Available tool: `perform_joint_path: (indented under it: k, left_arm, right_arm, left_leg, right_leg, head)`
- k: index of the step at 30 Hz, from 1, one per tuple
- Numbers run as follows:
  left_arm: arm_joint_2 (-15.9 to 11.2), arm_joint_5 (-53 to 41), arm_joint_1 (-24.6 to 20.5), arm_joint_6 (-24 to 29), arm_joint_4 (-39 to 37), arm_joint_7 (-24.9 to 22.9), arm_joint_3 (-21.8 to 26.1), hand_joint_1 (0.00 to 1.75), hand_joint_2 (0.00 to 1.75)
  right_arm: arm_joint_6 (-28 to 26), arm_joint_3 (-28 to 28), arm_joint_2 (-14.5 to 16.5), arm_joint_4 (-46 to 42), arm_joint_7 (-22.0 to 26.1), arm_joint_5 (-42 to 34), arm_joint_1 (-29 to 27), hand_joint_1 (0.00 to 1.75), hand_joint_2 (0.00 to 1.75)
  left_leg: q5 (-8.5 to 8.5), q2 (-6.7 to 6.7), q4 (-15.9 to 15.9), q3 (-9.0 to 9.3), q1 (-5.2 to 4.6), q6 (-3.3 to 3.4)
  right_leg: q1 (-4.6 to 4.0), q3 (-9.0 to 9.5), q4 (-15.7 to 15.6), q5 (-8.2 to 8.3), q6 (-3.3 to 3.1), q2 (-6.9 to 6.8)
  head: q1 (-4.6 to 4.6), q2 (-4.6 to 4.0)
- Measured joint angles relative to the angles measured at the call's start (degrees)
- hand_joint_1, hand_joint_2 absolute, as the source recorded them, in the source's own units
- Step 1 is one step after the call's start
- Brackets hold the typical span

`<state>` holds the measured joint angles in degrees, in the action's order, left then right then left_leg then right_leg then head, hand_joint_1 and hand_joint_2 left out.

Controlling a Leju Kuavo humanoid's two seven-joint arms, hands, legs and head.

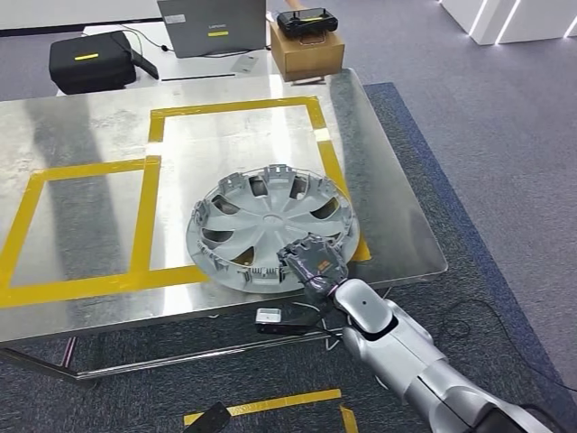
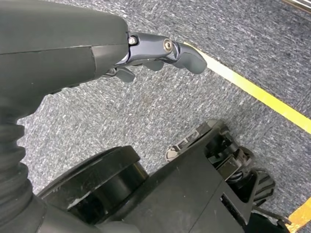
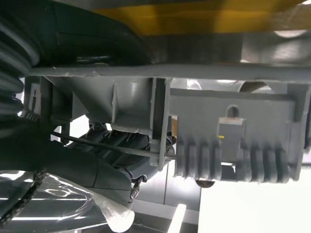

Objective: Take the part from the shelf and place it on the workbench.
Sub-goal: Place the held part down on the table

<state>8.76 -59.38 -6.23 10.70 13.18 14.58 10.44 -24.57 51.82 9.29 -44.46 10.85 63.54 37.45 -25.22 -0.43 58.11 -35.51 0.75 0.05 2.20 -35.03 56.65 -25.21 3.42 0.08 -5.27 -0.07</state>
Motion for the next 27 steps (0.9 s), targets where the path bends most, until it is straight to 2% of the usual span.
perform_joint_path:
  k: [10,15,19,22,23,26,27]
  left_arm:
    - [-0.2,0.23,0.08,0.19,0.0,1.06,0.37,0.0,1.75]
    - [-0.27,0.23,0.24,-0.72,0.0,5.05,0.43,0.0,1.75]
    - [-0.39,0.44,0.38,-0.87,0.0,6.34,0.5,0.0,1.75]
    - [-0.45,1.35,0.43,-2.15,-0.01,7.52,0.86,0.0,1.75]
    - [-0.48,1.8,0.43,-3.11,-0.01,7.86,1.04,0.0,1.31]
    - [-0.54,2.82,0.45,-5.5,-0.02,8.41,1.45,0.0,0.0]
    - [-0.54,2.86,0.46,-5.31,-0.02,8.65,1.5,0.0,0.0]
  right_arm:
    - [1.33,0.0,-1.86,-1.04,-0.4,1.01,-0.74,1.54,1.75]
    - [1.56,0.0,-2.39,-1.92,-0.45,1.16,-0.85,1.54,1.75]
    - [1.59,0.0,-2.81,-2.34,-0.37,1.21,-0.94,1.54,1.75]
    - [1.65,0.0,-3.02,-2.57,-0.09,1.23,-0.99,0.38,0.44]
    - [1.7,0.01,-3.09,-2.58,0.1,1.24,-1.04,0.0,0.0]
    - [1.88,0.01,-3.29,-2.58,0.46,1.37,-1.24,0.0,0.0]
    - [1.91,0.0,-3.35,-2.59,0.47,1.47,-1.29,0.0,0.0]
  left_leg:
    - [0.0,0.0,0.01,0.0,-0.01,0.0]
    - [0.0,0.0,0.0,-0.01,-0.01,0.0]
    - [0.0,0.0,0.0,-0.01,-0.01,0.0]
    - [0.0,0.0,0.0,-0.01,-0.01,0.0]
    - [0.0,0.0,0.0,-0.01,-0.01,0.0]
    - [0.0,0.0,0.0,-0.01,-0.01,0.0]
    - [0.0,0.0,0.01,-0.01,-0.01,0.0]
  right_leg:
    - [0.01,0.01,0.0,0.0,0.0,-0.02]
    - [0.0,0.01,0.0,0.0,0.0,-0.02]
    - [0.01,0.01,0.0,0.0,0.0,-0.02]
    - [0.01,0.01,0.0,0.0,0.0,-0.02]
    - [0.01,0.01,0.0,0.0,0.0,-0.02]
    - [0.01,0.0,0.0,0.0,0.0,0.0]
    - [0.01,0.0,0.0,0.0,0.0,0.01]
  head:
    - [0.0,0.0]
    - [0.0,0.0]
    - [0.0,0.0]
    - [0.0,0.0]
    - [0.0,0.0]
    - [0.0,0.0]
    - [0.0,0.0]
